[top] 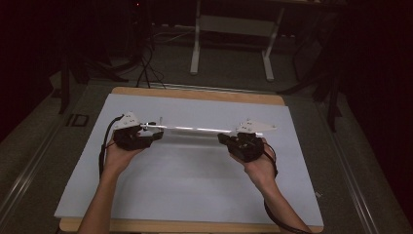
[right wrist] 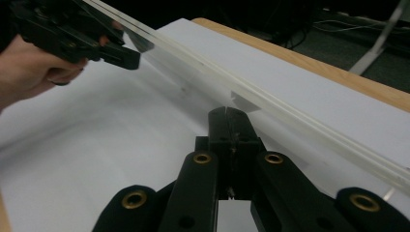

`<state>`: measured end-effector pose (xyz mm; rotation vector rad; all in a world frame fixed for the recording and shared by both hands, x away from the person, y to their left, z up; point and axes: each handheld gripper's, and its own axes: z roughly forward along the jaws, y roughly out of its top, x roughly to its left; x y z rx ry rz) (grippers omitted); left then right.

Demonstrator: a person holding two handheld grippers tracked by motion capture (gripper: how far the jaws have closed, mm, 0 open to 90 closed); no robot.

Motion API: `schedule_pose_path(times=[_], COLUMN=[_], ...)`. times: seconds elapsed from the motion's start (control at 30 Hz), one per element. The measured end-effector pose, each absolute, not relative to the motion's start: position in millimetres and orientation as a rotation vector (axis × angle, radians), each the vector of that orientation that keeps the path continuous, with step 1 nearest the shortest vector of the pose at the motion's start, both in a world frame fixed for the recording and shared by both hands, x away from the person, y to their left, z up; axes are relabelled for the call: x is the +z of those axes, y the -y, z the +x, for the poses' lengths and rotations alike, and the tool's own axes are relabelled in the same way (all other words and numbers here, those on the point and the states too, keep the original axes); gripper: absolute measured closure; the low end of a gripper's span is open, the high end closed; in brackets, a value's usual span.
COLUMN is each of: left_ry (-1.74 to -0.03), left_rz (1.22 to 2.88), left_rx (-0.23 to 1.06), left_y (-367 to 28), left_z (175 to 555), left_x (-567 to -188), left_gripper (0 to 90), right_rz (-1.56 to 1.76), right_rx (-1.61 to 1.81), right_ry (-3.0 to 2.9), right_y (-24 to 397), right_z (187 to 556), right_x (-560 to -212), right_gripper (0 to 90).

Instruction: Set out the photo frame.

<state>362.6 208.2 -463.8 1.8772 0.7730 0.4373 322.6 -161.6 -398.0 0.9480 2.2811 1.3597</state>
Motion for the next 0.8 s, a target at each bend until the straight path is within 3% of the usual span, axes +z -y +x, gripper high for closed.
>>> schedule_pose_path(times=[0.5,0.8], left_ry=[-0.801,-0.813], left_rz=[1.88,1.872], left_rx=[0.416,0.419], left_y=[-207.9,-207.5], left_z=[370.2,373.4], left_x=[-458.2,-456.6], left_gripper=[48.3,48.4], right_rz=[0.923,0.943], right_rx=[1.245,1.185], right_ry=[-2.254,-2.227], right_y=[183.5,202.9], right_z=[329.2,338.2], right_x=[-411.6,-427.2], right_gripper=[86.3,72.3])
